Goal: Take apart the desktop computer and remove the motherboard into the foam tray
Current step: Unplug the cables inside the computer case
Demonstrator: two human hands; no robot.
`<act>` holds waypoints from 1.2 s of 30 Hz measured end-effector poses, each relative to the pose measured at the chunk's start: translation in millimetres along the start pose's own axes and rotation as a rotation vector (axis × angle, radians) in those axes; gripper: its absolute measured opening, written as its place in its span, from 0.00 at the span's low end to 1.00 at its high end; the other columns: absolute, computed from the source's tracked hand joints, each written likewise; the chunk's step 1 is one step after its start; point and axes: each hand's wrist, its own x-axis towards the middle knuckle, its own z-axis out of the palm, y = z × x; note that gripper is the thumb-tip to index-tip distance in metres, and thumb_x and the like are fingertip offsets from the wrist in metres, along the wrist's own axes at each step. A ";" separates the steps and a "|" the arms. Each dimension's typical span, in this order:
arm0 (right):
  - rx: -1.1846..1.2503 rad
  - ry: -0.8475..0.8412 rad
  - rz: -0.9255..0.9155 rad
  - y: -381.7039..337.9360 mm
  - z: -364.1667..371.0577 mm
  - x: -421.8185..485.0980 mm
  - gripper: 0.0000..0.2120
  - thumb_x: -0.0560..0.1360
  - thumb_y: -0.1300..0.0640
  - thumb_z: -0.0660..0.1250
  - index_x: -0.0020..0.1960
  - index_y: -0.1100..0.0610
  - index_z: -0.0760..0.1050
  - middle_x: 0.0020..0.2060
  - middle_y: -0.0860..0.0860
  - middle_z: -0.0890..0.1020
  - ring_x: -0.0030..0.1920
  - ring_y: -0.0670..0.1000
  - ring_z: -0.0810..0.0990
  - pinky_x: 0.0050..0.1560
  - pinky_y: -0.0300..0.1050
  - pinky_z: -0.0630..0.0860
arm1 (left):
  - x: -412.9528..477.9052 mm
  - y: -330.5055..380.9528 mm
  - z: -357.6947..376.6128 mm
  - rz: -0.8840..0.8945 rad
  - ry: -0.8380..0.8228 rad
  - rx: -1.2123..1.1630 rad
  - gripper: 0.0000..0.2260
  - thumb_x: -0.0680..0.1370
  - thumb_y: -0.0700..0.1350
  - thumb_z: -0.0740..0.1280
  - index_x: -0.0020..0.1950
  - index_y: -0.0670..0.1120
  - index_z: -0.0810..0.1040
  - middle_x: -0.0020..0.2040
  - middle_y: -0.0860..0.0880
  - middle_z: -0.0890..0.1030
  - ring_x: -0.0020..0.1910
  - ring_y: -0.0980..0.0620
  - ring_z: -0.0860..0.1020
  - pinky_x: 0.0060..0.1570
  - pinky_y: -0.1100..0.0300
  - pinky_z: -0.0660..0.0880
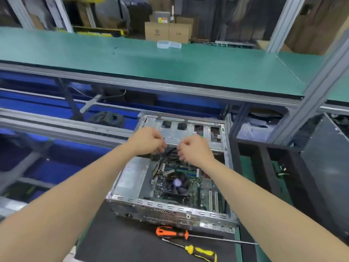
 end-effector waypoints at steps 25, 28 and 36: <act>-0.588 -0.190 0.362 83.6 61.3 55.2 0.28 0.83 0.37 0.58 0.72 0.57 0.71 0.63 0.60 0.81 0.61 0.60 0.80 0.47 0.46 0.70 | 103.0 -51.6 76.7 0.061 -0.479 0.783 0.18 0.83 0.34 0.57 0.72 0.40 0.72 0.66 0.42 0.75 0.53 0.45 0.73 0.57 0.53 0.74; -0.606 -0.194 0.331 84.7 63.8 56.1 0.24 0.85 0.40 0.58 0.73 0.56 0.69 0.62 0.60 0.81 0.61 0.61 0.80 0.47 0.47 0.71 | 104.3 -54.7 79.0 0.056 -0.399 0.743 0.16 0.85 0.41 0.58 0.71 0.42 0.75 0.68 0.42 0.77 0.61 0.42 0.77 0.62 0.51 0.73; -0.655 -0.102 0.218 90.6 73.2 56.6 0.17 0.84 0.53 0.57 0.73 0.46 0.67 0.56 0.59 0.83 0.55 0.62 0.82 0.48 0.48 0.72 | 105.7 -52.7 75.7 -0.019 -0.408 0.609 0.17 0.86 0.42 0.55 0.72 0.41 0.73 0.69 0.41 0.76 0.63 0.42 0.76 0.60 0.52 0.74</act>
